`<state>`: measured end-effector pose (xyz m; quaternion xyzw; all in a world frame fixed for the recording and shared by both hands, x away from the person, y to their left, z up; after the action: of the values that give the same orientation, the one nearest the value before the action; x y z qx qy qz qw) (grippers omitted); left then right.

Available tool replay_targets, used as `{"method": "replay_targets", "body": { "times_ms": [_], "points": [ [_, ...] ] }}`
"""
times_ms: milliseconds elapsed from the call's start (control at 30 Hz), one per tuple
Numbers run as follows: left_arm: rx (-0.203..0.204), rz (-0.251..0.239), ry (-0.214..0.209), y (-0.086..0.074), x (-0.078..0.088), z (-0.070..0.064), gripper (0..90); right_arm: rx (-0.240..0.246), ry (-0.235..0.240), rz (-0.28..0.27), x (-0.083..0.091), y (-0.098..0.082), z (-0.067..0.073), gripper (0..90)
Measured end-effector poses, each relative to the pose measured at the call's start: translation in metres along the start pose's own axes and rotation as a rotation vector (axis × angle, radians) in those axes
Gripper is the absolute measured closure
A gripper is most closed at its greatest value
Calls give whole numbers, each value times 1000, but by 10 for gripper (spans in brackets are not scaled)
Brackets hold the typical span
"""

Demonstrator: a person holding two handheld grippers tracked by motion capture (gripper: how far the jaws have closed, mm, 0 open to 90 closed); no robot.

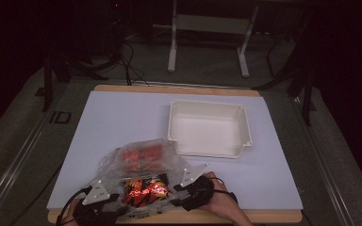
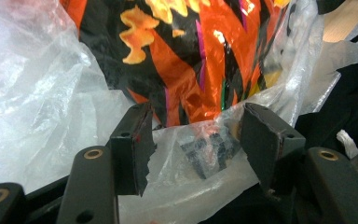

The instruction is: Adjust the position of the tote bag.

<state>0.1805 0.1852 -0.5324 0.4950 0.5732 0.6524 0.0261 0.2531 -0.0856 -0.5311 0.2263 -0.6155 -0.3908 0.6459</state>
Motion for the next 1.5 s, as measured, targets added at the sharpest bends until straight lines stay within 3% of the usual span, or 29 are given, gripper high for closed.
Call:
{"method": "replay_targets", "body": {
  "times_ms": [233, 467, 567, 800, 900, 1067, 1267, 1500],
  "points": [
    [-9, 22, -7, -3, -3, -1, 443, 15, 30, 37, 1, -5, 1, 745],
    [-11, 51, -2, -8, -4, -1, 452, 32, 67, 85, 5, -16, 6, 804],
    [-14, 78, 6, -10, -5, 0, 506, 38, 76, 108, 4, -20, 7, 824],
    [-40, 148, 0, -17, -5, 1, 731, 12, 82, 131, 0, -23, 2, 845],
    [-17, 145, 6, -19, -4, 5, 781, -14, 72, 134, -2, -24, 0, 859],
    [40, 116, 28, -21, -1, 15, 722, -49, 25, 121, 0, -24, -8, 889],
    [43, 99, 69, -20, 2, 23, 639, -46, -19, 111, -2, -19, -10, 899],
    [34, 70, 76, -20, 9, 30, 532, -56, -42, 85, -4, -16, -14, 900]
  ]
}}
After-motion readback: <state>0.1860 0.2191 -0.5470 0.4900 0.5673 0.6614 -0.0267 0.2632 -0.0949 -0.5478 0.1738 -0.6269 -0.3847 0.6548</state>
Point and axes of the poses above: each handheld gripper's, and its own axes: x roughly backward along the jaws, y roughly out of its top, z roughly to its left, the point moved 4 cm from there along -x, roughly forward along the jaws, and after that the axes turned 9 degrees about -z, right-handed, at the moved point
